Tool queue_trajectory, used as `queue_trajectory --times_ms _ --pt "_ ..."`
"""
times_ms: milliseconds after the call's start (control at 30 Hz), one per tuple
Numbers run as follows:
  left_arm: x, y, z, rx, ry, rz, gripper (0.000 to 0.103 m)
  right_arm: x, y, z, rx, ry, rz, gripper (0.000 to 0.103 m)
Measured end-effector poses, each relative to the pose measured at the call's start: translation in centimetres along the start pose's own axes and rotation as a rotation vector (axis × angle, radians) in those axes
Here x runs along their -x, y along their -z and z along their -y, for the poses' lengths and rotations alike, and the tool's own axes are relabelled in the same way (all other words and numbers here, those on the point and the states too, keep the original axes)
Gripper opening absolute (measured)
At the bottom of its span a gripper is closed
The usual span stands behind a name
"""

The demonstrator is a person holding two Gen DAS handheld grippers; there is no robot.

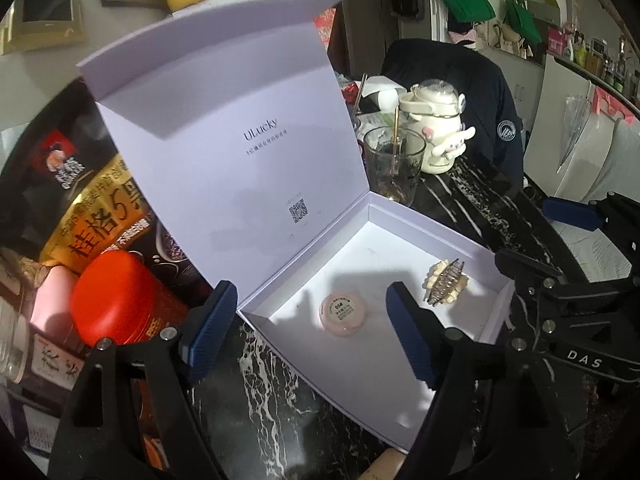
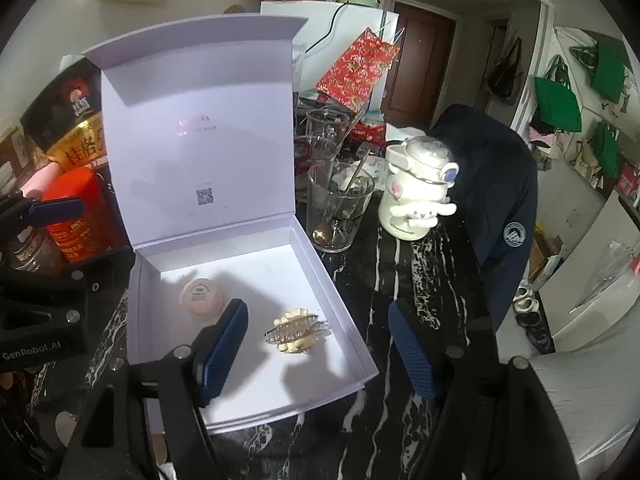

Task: Organize objects
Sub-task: 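Withdraw both grippers from the box back over the table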

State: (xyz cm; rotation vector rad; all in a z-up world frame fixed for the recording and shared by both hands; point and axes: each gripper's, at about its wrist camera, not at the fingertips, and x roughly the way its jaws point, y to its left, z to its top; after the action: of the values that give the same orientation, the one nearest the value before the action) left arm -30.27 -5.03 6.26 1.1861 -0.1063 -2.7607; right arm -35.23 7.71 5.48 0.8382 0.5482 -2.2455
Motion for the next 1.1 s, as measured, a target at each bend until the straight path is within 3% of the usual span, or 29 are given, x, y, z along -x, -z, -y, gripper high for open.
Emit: queue_trajectory --times_ms 467,1100 --pt "5.5 1.6 0.1 0.005 -0.002 0.062 0.081 5.7 1.7 -0.7 0.008 0.026 0.034 0.077" --pt "10.5 6.0 0.3 0.013 0.007 0.092 0.085 9.7 6.5 -2.3 0.005 0.025 0.023 0.077"
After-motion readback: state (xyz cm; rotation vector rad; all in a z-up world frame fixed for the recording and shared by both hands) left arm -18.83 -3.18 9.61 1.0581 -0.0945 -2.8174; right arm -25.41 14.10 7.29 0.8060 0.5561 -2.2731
